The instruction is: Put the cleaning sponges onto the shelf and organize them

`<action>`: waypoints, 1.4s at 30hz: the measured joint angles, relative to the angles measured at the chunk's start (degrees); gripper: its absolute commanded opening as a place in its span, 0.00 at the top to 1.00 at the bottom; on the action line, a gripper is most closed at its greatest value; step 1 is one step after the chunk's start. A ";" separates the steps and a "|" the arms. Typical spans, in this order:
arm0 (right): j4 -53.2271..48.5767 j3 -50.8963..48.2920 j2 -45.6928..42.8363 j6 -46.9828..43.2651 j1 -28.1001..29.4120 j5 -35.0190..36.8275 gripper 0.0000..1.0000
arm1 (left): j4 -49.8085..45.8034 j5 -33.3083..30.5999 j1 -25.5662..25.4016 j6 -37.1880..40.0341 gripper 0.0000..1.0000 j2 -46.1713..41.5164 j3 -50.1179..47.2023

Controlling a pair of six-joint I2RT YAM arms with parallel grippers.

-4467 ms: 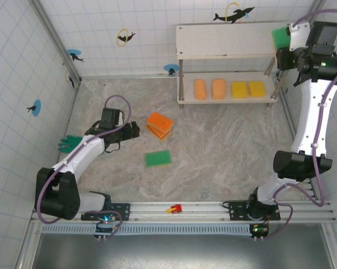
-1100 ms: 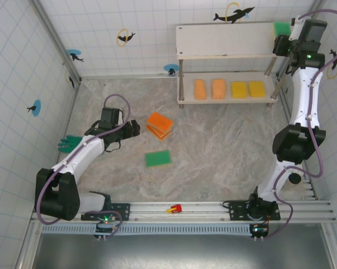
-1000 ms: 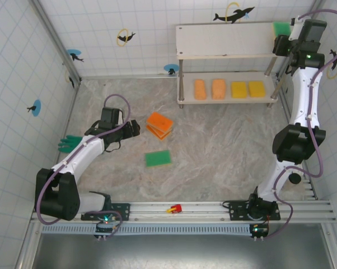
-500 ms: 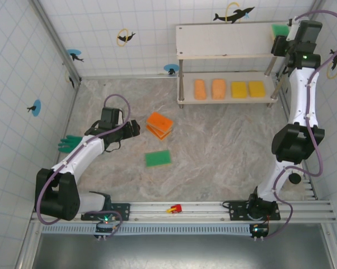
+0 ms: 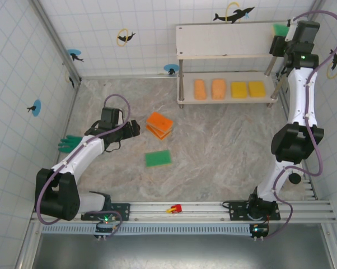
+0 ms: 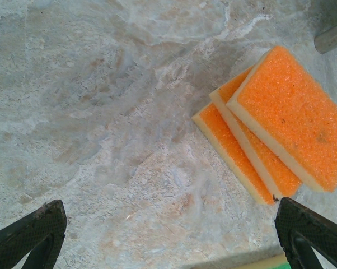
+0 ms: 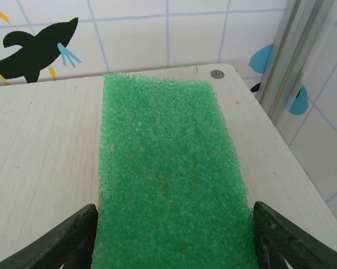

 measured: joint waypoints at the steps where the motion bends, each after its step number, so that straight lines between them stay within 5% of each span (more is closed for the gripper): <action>1: 0.00 -0.04 0.00 0.04 0.00 0.00 0.26 | 0.00 0.00 0.00 0.00 0.03 0.00 0.00; 42: -2.43 -1.07 -1.31 0.94 -1.79 -2.05 0.18 | 0.04 0.04 0.02 -0.02 0.03 -0.37 0.00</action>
